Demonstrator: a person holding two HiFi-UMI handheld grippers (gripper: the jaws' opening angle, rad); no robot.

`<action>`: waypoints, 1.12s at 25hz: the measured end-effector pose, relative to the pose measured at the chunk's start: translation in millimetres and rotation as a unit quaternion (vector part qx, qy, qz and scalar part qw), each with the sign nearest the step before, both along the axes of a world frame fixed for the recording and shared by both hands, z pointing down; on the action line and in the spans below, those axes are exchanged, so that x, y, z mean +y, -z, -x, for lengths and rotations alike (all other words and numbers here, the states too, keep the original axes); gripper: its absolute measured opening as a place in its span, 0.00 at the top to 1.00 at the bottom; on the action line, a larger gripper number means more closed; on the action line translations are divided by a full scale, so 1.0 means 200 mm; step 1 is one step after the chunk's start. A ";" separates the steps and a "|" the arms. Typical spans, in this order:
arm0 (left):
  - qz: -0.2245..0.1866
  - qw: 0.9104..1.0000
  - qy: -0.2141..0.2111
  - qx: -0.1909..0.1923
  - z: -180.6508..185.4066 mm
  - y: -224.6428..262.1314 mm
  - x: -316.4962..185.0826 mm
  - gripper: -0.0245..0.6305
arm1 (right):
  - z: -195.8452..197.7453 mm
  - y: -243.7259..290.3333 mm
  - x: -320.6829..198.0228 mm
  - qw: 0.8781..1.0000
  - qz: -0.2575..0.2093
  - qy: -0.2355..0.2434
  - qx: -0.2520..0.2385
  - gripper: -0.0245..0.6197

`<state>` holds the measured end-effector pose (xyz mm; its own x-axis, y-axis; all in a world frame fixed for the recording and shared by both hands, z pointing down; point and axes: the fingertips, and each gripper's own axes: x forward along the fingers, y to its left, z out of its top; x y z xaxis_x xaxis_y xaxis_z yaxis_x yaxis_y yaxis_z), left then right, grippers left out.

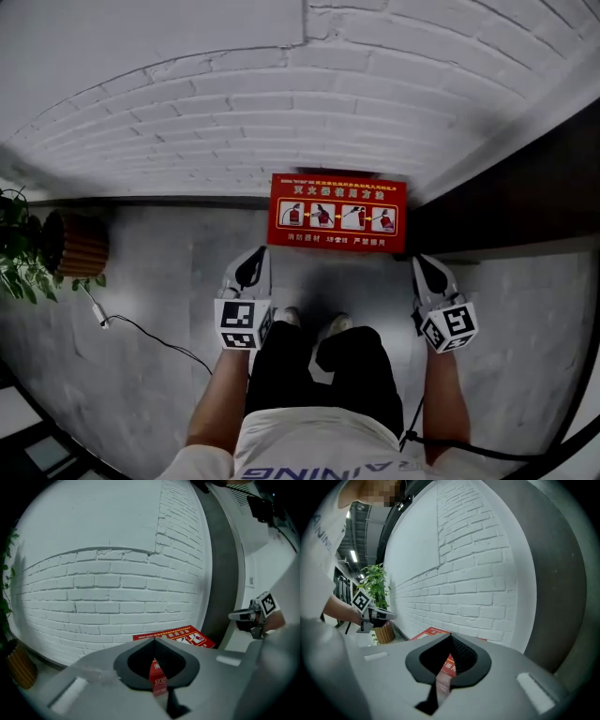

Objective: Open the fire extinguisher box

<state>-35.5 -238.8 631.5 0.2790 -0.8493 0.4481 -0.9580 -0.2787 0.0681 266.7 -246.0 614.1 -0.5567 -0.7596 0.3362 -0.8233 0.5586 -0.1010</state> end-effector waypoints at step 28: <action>0.054 0.998 -0.012 -0.032 0.09 -0.89 -0.04 0.71 | -0.14 -0.87 -0.09 0.997 0.067 -0.006 0.044 0.67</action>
